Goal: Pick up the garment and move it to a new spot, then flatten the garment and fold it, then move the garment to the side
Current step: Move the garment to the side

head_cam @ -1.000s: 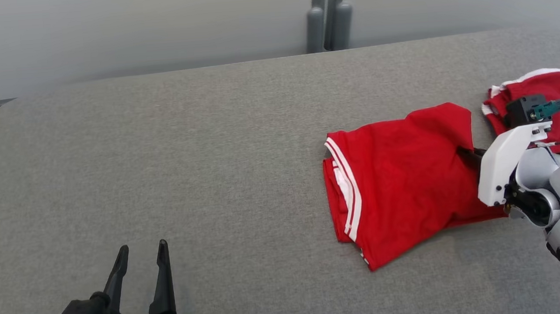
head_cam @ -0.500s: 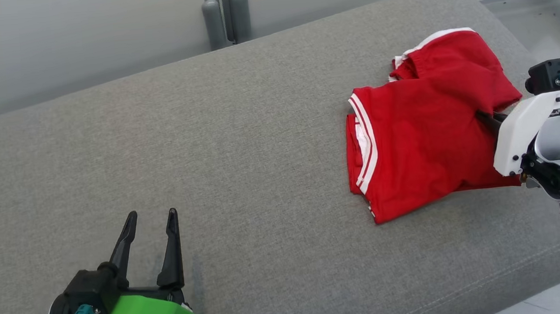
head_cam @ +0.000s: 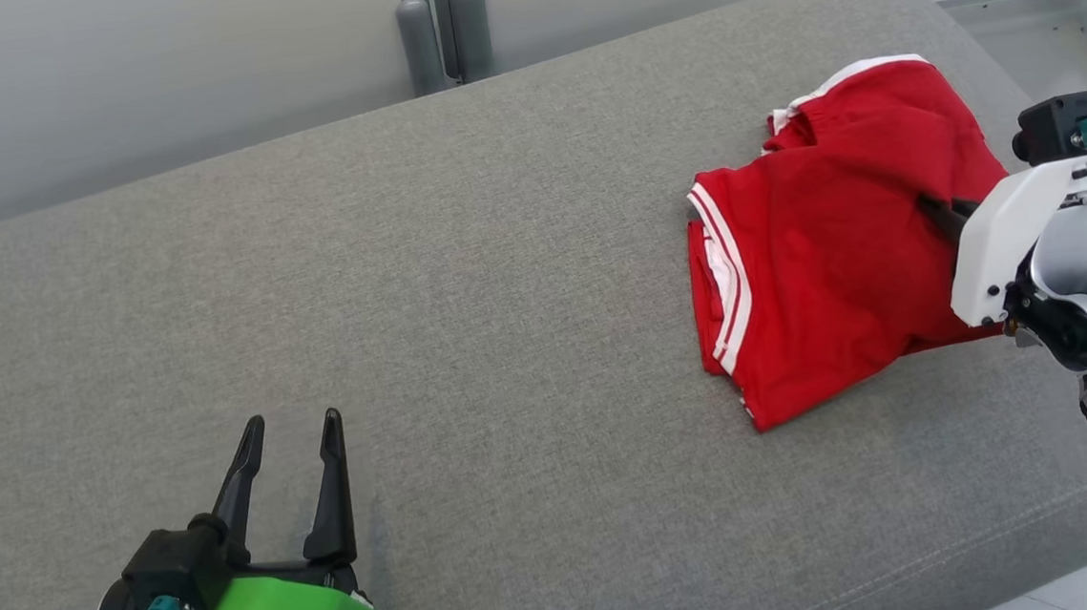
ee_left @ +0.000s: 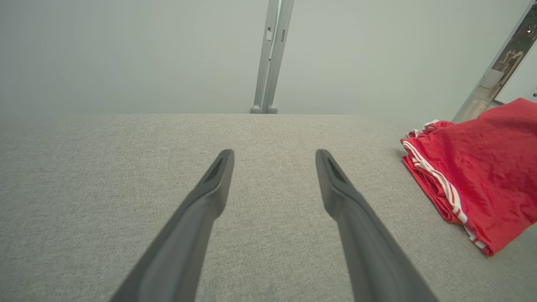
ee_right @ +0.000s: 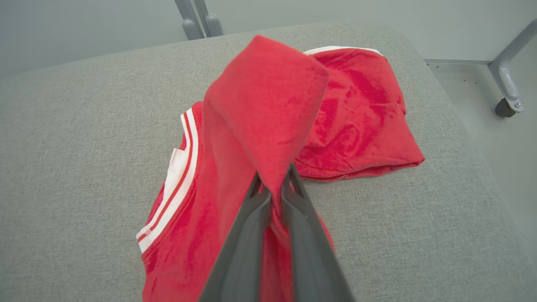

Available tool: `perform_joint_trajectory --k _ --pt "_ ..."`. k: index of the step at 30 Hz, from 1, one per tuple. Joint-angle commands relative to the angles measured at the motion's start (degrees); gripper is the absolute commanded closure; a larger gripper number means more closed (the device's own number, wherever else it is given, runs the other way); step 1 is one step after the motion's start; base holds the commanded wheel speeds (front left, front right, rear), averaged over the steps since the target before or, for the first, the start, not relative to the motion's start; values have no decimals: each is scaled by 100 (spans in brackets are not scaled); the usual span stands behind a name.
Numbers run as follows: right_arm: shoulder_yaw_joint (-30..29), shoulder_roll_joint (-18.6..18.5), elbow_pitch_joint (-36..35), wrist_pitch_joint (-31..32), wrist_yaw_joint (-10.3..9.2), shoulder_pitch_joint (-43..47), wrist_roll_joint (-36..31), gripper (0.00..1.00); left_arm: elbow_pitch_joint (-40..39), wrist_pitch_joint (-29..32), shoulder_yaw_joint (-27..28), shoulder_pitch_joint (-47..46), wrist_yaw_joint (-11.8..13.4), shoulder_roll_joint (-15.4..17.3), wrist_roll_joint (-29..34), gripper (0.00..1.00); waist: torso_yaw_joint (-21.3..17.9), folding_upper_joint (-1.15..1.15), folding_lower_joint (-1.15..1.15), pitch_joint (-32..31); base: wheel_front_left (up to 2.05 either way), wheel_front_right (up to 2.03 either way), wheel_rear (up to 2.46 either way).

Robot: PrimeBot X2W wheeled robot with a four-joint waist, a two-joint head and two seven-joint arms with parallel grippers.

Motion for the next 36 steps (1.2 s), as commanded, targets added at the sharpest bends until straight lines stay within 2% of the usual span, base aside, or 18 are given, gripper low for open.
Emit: perform_joint_trajectory --k 1,11,22,31,36 --pt "-32 -2 -51 12 -7 -98 -73 100 -13 -25 33 53 -18 -11 11 0 122 0 0 -92 0 0 0" --pt "-188 16 -59 286 -7 -522 -564 100 -87 -27 155 190 -87 -79 90 0 429 0 0 -119 0 0 0" --pt "-921 -133 349 238 -7 -1003 -1237 100 -101 -25 180 202 -130 -31 157 0 658 0 0 42 0 0 0" --pt "-1461 -328 921 91 -8 -1317 -2017 100 -183 96 131 27 -134 93 232 0 841 0 0 393 0 0 0" --pt "-1895 -542 1312 -95 -8 -1425 -2782 100 -310 223 86 -123 -138 206 310 0 1009 0 0 722 0 0 0"
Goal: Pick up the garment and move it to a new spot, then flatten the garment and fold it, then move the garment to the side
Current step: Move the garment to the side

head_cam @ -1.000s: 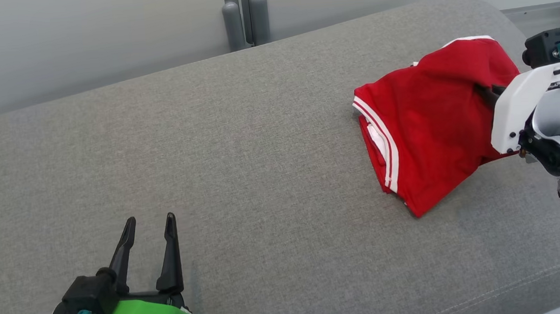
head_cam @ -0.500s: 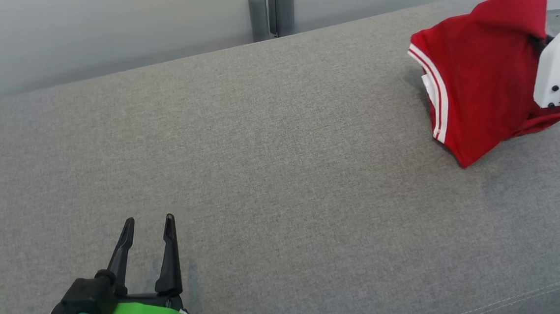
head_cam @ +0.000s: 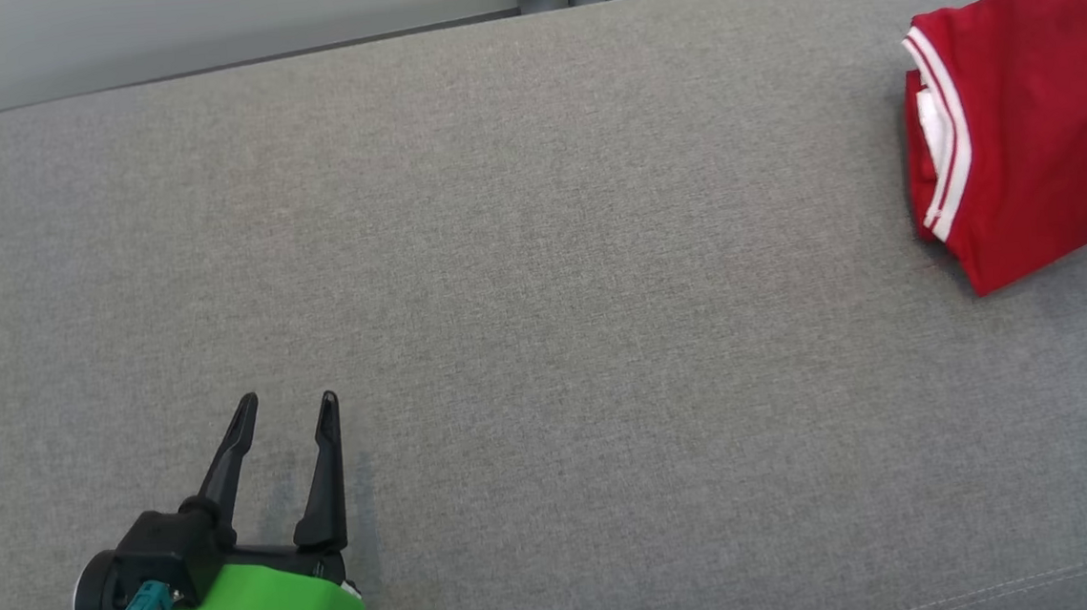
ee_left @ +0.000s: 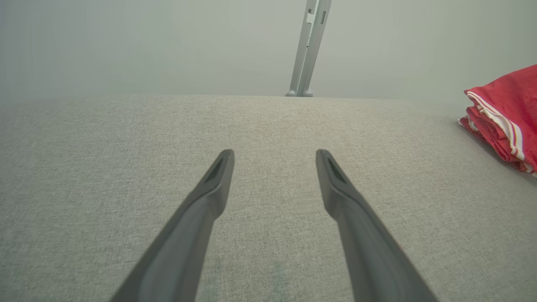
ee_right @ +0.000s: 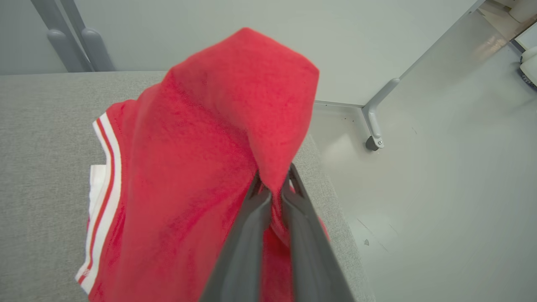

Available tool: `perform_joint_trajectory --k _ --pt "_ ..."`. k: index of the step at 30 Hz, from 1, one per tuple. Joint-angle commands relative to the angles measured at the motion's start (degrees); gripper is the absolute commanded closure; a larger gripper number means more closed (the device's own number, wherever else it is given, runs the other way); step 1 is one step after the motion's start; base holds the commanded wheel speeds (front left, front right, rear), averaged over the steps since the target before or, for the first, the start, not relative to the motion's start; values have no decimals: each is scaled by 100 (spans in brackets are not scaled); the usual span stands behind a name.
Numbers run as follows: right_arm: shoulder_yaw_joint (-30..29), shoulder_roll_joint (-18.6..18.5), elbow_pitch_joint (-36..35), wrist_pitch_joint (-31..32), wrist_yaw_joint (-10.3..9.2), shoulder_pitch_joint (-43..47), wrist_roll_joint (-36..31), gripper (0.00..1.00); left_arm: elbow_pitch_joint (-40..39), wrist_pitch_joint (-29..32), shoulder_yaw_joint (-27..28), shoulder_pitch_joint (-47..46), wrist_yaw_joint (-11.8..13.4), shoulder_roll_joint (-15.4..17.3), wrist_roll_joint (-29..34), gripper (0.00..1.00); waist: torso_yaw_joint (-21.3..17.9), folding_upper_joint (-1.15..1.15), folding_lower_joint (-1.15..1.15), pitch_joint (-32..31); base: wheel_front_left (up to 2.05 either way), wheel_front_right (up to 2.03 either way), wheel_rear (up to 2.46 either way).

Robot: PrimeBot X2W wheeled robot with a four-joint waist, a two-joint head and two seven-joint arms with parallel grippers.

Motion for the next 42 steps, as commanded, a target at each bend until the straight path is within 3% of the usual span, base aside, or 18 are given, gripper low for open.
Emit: perform_joint_trajectory --k 1,14,15,16,17,29,42 --pt "-189 -83 117 -149 -9 -91 -307 100 -69 55 -11 -119 8 66 81 0 167 0 0 253 0 0 0" --pt "-1525 -67 644 -750 -10 -220 -1799 100 -177 207 -48 -316 11 218 151 0 518 0 0 748 0 0 0" --pt "-1577 -84 647 -828 -10 -215 -1945 90 -187 220 -49 -326 15 227 150 0 546 0 0 781 0 0 0" --pt "-1658 -105 627 -932 -10 -226 -2093 55 -196 221 -51 -335 19 236 152 0 570 0 0 814 0 0 0" --pt "-1743 -110 598 -1042 -10 -235 -2246 0 -206 223 -55 -351 24 244 160 0 593 0 0 846 0 0 0" --pt "-2194 232 831 -1764 -10 -382 -3268 0 -287 278 -51 -330 95 334 160 0 590 0 0 913 0 0 0" --pt "-1778 654 1231 -2686 -9 -734 -3166 0 -226 151 -35 -369 50 230 -7 0 252 0 0 289 0 0 0"
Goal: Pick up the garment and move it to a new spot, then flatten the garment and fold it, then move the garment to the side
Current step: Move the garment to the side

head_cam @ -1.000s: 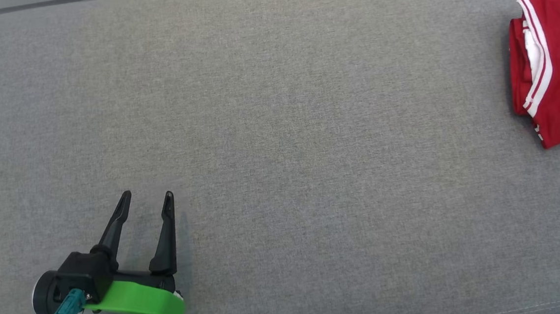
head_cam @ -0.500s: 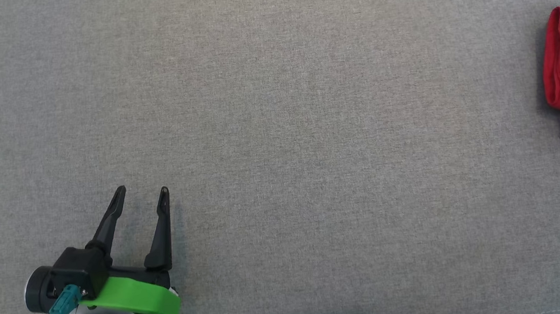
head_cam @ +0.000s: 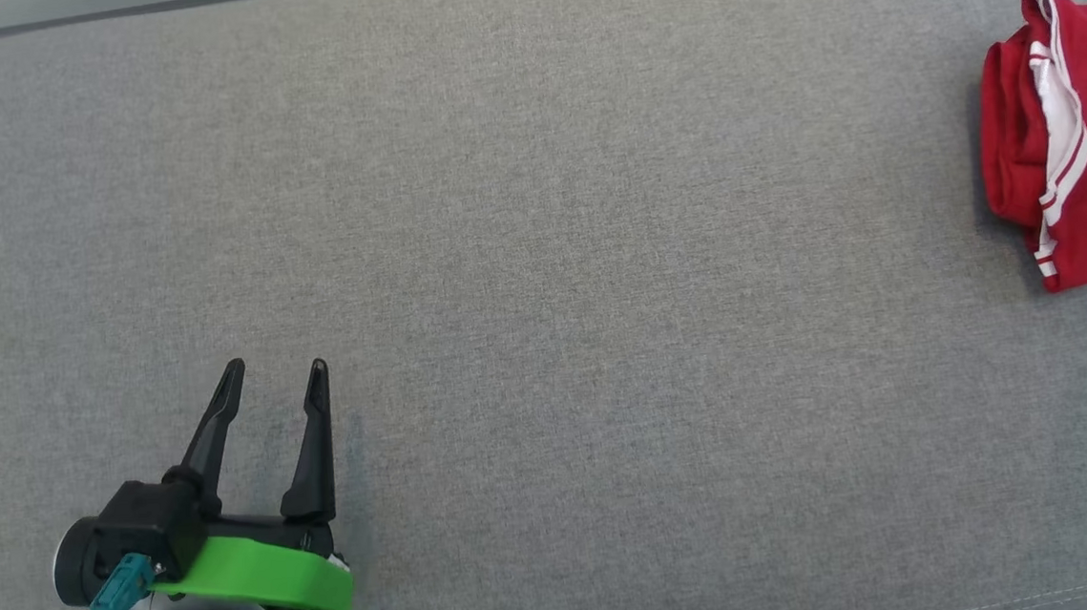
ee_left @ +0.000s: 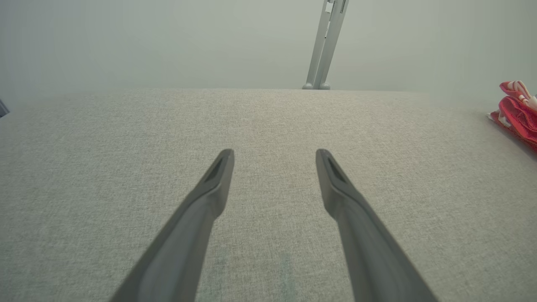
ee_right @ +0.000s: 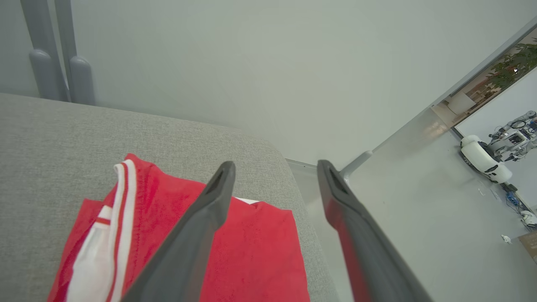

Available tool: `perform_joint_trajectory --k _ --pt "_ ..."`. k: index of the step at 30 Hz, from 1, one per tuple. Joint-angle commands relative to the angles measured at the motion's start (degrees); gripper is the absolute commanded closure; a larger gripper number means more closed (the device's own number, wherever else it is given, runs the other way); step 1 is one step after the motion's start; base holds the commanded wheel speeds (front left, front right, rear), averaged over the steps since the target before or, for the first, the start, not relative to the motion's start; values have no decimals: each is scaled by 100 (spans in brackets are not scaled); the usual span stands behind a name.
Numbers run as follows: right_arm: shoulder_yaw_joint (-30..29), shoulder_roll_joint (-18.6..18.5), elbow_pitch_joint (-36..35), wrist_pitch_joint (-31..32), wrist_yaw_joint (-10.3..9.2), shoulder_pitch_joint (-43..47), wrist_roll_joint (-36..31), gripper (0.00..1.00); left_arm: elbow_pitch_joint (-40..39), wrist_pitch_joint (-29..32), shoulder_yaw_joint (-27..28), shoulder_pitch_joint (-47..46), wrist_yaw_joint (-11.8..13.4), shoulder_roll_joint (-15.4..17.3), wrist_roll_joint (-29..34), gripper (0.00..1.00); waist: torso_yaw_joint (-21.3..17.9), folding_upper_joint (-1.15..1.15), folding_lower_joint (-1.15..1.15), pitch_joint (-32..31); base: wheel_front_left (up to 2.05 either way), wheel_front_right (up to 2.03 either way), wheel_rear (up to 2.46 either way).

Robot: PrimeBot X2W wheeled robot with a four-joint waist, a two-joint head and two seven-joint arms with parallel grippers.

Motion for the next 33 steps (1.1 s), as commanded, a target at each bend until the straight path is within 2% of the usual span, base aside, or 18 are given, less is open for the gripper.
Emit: perform_joint_trajectory --k 1,6,11,17,21,23,27,30,33 --pt "120 66 80 -167 -9 -104 124 0 12 -59 40 -98 -36 -54 -82 0 -150 0 0 -298 0 0 0" --pt "608 236 314 -649 -9 -258 510 0 76 -189 226 -90 -100 -227 -391 0 -246 0 0 -751 0 0 0" --pt "1011 412 383 -1012 -9 -215 881 0 146 -300 427 23 -56 -335 -529 0 -291 0 0 -1127 0 0 0" --pt "1451 798 -16 -1295 -9 262 1689 0 199 -359 691 326 85 -440 -538 0 -340 0 0 -1601 0 0 0" --pt "1789 1047 -614 -1340 -9 832 2148 0 134 -385 815 592 214 -395 -399 0 -343 0 0 -1786 0 0 0" --pt "1954 1169 -994 -1342 -9 1202 2348 0 87 -392 820 701 194 -341 -322 0 -338 0 0 -1834 0 0 0" --pt "2081 1443 -1815 -1229 -9 2026 2761 0 107 -396 914 925 329 -293 -255 0 -291 0 0 -1885 0 0 0" --pt "2134 1647 -2471 -1115 -9 2703 2872 0 126 -394 960 1040 382 -318 -279 0 -235 0 0 -1901 0 0 0" --pt "2134 1761 -3085 -1024 -9 3311 2689 0 176 -397 968 1134 450 -254 -167 0 -171 0 0 -1898 0 0 0"
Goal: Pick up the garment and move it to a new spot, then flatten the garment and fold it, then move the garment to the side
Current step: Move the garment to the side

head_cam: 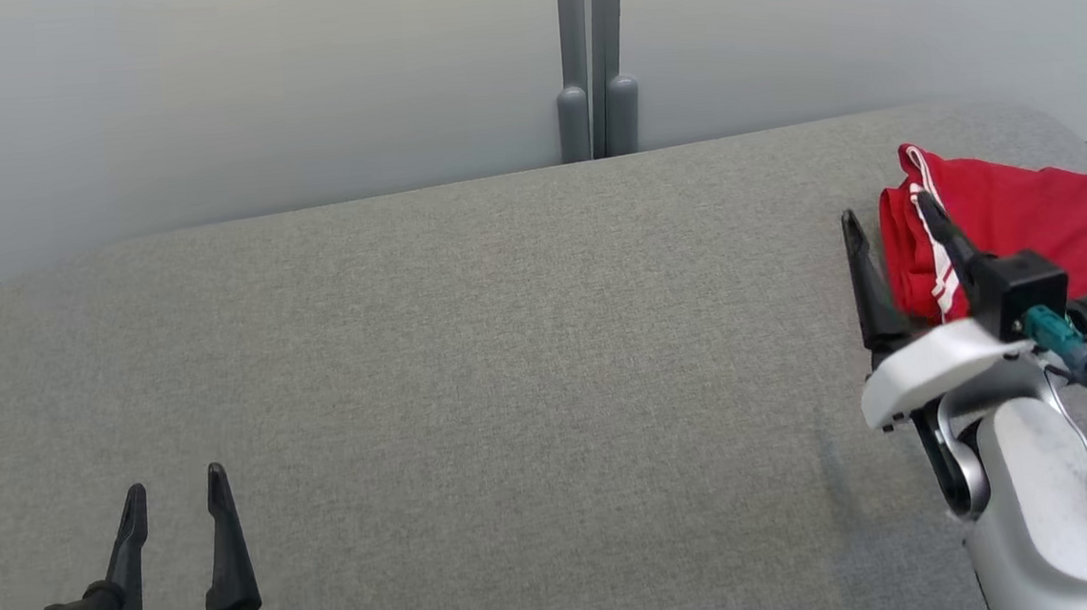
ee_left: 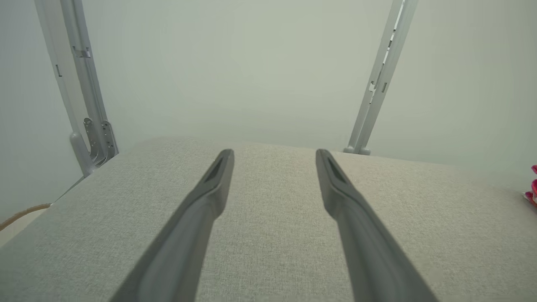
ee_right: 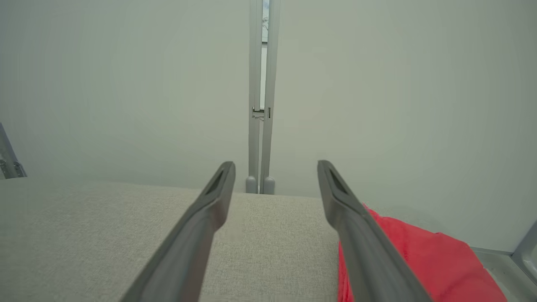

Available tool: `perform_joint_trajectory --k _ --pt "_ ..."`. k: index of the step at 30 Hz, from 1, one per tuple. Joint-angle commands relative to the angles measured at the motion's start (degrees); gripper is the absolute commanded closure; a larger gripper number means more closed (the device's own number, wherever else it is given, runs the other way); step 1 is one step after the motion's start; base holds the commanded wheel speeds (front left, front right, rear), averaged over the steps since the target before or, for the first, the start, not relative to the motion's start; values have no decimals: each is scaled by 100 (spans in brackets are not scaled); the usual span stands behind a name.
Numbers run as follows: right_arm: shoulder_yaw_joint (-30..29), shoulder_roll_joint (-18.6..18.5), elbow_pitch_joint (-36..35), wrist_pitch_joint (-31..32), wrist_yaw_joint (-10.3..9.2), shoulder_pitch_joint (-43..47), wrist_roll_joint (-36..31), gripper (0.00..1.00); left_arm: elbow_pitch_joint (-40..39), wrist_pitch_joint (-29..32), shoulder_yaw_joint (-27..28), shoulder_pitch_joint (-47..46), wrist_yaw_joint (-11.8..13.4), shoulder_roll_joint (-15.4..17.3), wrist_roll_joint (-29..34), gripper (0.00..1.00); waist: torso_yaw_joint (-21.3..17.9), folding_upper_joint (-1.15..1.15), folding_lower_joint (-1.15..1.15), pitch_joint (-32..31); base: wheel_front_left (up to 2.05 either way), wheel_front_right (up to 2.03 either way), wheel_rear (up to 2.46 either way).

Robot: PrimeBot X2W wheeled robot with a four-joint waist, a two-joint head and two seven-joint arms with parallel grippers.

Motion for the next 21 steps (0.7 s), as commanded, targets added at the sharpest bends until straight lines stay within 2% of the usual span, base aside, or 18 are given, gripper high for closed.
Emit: perform_joint_trajectory --k 1,6,10,15,21 --pt "-29 45 -181 15 -9 203 -90 0 20 -29 -2 76 60 59 72 0 46 0 0 3 0 0 0" --pt "9 201 -944 162 -9 1005 -129 0 87 -28 9 202 12 6 38 0 160 0 0 13 0 0 0" --pt "133 224 -1297 246 -9 1462 227 0 132 -30 -6 250 -51 -22 21 0 242 0 0 24 0 0 0" --pt "181 224 -1407 228 -9 1841 666 0 272 -31 -22 289 -118 -34 12 0 310 0 0 19 0 0 0" --pt "236 225 -1313 193 -9 1934 689 0 365 3 -134 272 -264 -27 -29 0 319 0 0 3 0 0 0"
